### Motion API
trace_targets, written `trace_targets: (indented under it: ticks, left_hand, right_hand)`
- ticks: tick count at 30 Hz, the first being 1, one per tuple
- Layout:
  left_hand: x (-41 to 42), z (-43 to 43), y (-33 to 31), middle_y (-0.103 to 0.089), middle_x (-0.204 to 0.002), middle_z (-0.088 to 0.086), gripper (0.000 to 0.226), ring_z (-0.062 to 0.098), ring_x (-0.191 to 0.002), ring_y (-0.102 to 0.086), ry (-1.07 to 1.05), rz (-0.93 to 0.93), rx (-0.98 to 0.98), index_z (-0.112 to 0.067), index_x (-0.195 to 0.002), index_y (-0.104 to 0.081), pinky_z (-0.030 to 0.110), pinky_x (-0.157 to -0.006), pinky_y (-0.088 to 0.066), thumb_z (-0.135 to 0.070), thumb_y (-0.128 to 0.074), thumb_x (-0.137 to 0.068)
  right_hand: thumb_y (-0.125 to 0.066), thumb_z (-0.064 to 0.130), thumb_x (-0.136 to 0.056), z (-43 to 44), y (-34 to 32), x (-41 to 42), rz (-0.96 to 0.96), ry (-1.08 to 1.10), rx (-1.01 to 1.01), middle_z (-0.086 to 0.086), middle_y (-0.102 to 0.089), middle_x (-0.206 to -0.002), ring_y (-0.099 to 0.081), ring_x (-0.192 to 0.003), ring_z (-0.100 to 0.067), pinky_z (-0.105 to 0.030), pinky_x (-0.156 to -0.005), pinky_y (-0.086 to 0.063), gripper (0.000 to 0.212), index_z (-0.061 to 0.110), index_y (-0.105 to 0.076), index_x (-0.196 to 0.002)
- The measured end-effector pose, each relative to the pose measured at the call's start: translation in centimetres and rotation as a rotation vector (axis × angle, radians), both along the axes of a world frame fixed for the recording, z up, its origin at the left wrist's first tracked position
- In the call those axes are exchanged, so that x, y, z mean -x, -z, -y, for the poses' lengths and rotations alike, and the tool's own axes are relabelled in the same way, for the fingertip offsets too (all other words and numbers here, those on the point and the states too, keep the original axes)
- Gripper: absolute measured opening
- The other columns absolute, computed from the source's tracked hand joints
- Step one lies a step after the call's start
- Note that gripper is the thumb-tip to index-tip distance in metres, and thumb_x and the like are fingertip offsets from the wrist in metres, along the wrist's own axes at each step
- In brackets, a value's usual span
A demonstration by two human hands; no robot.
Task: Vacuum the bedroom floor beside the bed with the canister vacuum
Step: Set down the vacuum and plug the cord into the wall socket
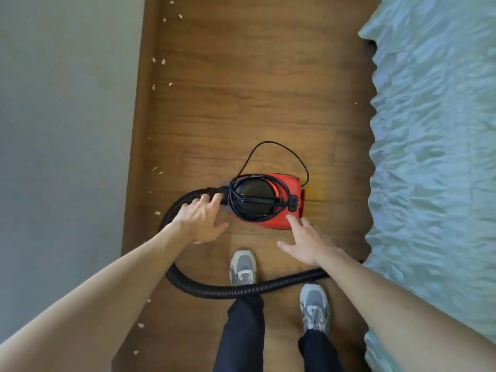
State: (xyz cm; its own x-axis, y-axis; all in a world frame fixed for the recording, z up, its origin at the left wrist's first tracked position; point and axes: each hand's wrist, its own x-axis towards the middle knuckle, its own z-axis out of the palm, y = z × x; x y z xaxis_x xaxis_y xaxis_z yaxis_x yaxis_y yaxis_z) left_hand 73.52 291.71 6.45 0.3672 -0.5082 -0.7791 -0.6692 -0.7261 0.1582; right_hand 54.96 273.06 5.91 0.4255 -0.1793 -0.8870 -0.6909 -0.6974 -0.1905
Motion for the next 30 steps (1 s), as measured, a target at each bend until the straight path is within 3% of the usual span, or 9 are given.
trace_targets:
  ticks: [6,9,13,15,16,18,19,24,30]
  left_hand:
    - [-0.8,1.1,4.6,-0.048,-0.127,0.013,0.074,0.035,-0.112,-0.056,0.078,-0.037,-0.001,-0.023,-0.151,-0.015,0.048,-0.088,-0.048,-0.051,-0.051,-0.093]
    - [-1.2,2.0,6.2,-0.047,-0.130,0.015,0.072,0.036,-0.115,-0.054,0.095,-0.024,0.004,-0.025,-0.153,-0.014,0.048,-0.091,-0.047,-0.049,-0.049,-0.095]
    - [-1.7,3.0,8.0,-0.046,-0.133,0.016,0.063,0.037,-0.119,-0.051,0.103,0.010,-0.001,-0.029,-0.152,-0.019,0.050,-0.095,-0.045,-0.044,-0.046,-0.097]
    - [-1.7,3.3,8.8,-0.046,-0.134,0.015,0.057,0.036,-0.121,-0.050,0.118,0.032,-0.018,-0.030,-0.150,-0.025,0.050,-0.097,-0.044,-0.041,-0.045,-0.098]
    - [-1.7,3.4,9.1,-0.046,-0.134,0.014,0.054,0.036,-0.122,-0.049,0.122,0.044,-0.023,-0.029,-0.149,-0.029,0.049,-0.097,-0.044,-0.039,-0.044,-0.098]
    - [-1.6,3.4,9.7,-0.047,-0.134,0.013,0.048,0.035,-0.122,-0.049,0.115,0.071,-0.005,-0.028,-0.146,-0.035,0.048,-0.098,-0.044,-0.034,-0.043,-0.099]
    - [-1.6,3.3,10.0,-0.048,-0.133,0.012,0.046,0.034,-0.122,-0.049,0.112,0.088,0.012,-0.028,-0.145,-0.038,0.048,-0.098,-0.045,-0.032,-0.043,-0.099]
    - [-1.7,3.3,11.7,-0.050,-0.126,0.008,0.043,0.030,-0.117,-0.049,0.175,0.170,0.046,-0.031,-0.138,-0.044,0.042,-0.092,-0.047,-0.020,-0.053,-0.097]
    - [-1.3,4.2,11.4,-0.046,-0.121,0.008,0.038,0.029,-0.110,-0.048,0.258,0.292,0.089,-0.023,-0.126,-0.050,0.040,-0.086,-0.047,-0.011,-0.060,-0.092]
  right_hand:
    - [-0.056,0.045,-0.097,-1.7,4.6,-0.2,-0.010,0.253,-0.110,-0.017,-0.019,-0.161,-0.031,-0.144,-0.037,-0.047,-0.112,-0.033,0.076,0.020,-0.015,-0.156]
    - [-0.055,0.044,-0.098,-1.6,6.3,-0.7,0.039,0.365,-0.093,-0.016,-0.035,-0.150,-0.041,-0.135,-0.034,-0.041,-0.107,-0.038,0.069,0.015,-0.023,-0.152]
    - [-0.054,0.043,-0.098,-1.3,8.9,-2.0,0.099,0.769,-0.057,-0.013,-0.048,-0.145,-0.045,-0.134,-0.030,-0.038,-0.109,-0.036,0.062,0.008,-0.038,-0.147]
    - [-0.054,0.045,-0.098,-1.1,10.2,-2.9,0.076,1.025,-0.037,-0.012,-0.058,-0.129,-0.054,-0.121,-0.032,-0.037,-0.099,-0.042,0.050,0.008,-0.055,-0.130]
    - [-0.055,0.046,-0.097,-1.1,11.0,-3.3,0.080,1.164,-0.036,-0.010,-0.062,-0.111,-0.058,-0.106,-0.032,-0.036,-0.090,-0.044,0.038,0.011,-0.062,-0.109]
    - [-0.059,0.044,-0.095,-1.0,11.9,-4.3,0.118,1.400,-0.026,-0.004,-0.056,-0.076,-0.054,-0.079,-0.028,-0.036,-0.076,-0.044,0.038,0.015,-0.052,-0.072]
    - [-0.061,0.042,-0.095,-0.9,12.2,-4.7,0.125,1.463,-0.004,-0.003,-0.053,-0.070,-0.052,-0.075,-0.027,-0.034,-0.072,-0.043,0.041,0.014,-0.049,-0.068]
    - [-0.063,0.033,-0.096,-0.4,13.3,-6.0,0.134,1.596,0.163,-0.010,-0.064,-0.084,-0.059,-0.078,-0.029,-0.032,-0.072,-0.045,0.033,0.009,-0.056,-0.074]
    - [-0.063,0.028,-0.095,0.3,12.8,-6.3,0.232,1.584,0.252,-0.006,-0.062,-0.072,-0.058,-0.067,-0.026,-0.031,-0.066,-0.046,0.030,0.009,-0.060,-0.072]
